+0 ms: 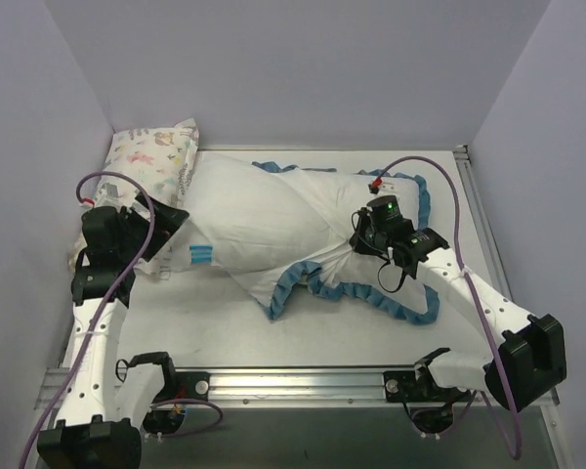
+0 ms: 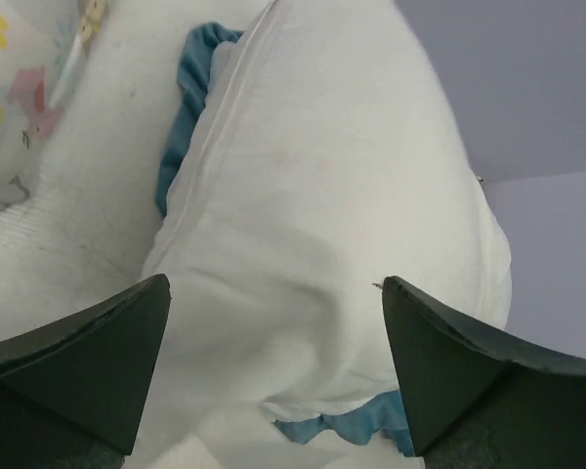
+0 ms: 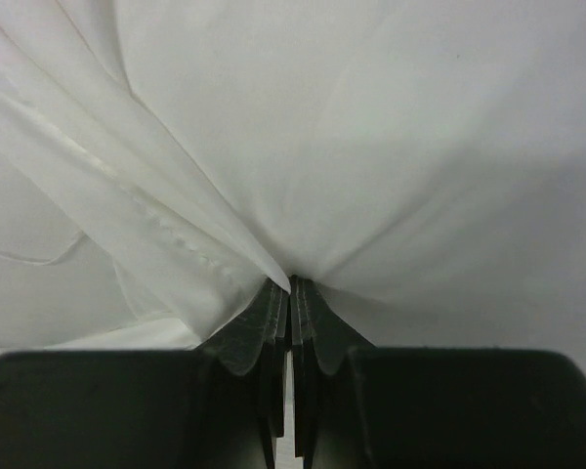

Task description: Remove the pillowcase from the pillow

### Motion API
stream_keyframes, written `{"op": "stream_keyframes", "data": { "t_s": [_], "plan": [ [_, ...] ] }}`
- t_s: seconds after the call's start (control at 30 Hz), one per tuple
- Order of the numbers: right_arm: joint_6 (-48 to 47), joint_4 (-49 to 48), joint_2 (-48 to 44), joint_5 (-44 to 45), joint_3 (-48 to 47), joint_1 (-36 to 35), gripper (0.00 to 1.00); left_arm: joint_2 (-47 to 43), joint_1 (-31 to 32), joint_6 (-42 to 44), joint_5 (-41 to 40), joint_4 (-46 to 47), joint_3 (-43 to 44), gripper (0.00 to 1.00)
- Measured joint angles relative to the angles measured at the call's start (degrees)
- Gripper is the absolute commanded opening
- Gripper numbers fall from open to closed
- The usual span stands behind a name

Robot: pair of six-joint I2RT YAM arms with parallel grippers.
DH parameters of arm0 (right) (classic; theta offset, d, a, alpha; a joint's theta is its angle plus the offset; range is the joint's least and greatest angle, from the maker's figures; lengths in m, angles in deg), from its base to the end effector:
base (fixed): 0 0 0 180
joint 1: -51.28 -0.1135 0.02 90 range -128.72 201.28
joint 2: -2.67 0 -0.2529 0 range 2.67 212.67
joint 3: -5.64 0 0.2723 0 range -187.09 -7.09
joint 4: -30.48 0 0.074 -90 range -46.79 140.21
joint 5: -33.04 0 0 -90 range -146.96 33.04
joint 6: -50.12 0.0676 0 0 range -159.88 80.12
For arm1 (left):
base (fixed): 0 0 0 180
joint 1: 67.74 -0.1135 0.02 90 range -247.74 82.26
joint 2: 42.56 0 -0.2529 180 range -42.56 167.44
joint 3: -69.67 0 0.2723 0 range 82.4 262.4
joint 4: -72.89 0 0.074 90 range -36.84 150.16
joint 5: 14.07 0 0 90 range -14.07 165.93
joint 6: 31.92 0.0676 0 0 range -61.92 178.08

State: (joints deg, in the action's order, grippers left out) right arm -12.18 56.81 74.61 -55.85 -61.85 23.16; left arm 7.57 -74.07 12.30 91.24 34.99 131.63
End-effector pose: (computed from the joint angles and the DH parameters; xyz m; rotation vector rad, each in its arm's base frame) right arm 0.2958 0.1566 0.2604 0.0040 2.1588 0.5558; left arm 0.2499 0.0098 0.3023 -0.7545 1.9392 -0.6991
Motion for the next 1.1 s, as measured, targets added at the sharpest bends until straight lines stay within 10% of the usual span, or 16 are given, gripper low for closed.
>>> {"op": "stream_keyframes", "data": {
  "t_s": [0.3, 0.7, 0.77, 0.8, 0.83, 0.97, 1.1],
  "plan": [
    [1.0, -5.8, 0.0, 2.6, 6.2, -3.5, 0.0, 5.0, 11.8, 9.2, -6.3, -2.9, 21.2, 0.97],
    [1.2, -10.9, 2.9, 4.2, 7.2, -5.3, 0.0, 41.4, 26.2, 21.0, -9.7, -4.1, 26.0, 0.97],
    [1.2, -11.6, 3.8, 4.2, 7.2, -5.4, 0.0, 42.0, 26.2, 21.2, -9.9, -3.4, 26.0, 0.82],
    [1.2, -11.8, 4.2, 4.2, 7.2, -5.5, 0.0, 41.8, 26.2, 21.2, -9.9, -2.7, 25.7, 0.24],
    [1.2, -11.9, 4.5, 4.2, 7.1, -5.7, 0.0, 41.6, 26.1, 21.0, -9.9, -1.7, 25.2, 0.01],
    [0.9, -11.5, 5.2, 4.1, 6.0, -6.1, 0.02, 40.9, 26.5, 20.0, -9.1, 4.1, 20.8, 0.0],
    [0.0, -7.3, 5.4, 4.1, 3.0, -6.3, 0.49, 37.3, 26.9, 18.2, -10.6, 10.2, 14.4, 0.0]
  ]
}}
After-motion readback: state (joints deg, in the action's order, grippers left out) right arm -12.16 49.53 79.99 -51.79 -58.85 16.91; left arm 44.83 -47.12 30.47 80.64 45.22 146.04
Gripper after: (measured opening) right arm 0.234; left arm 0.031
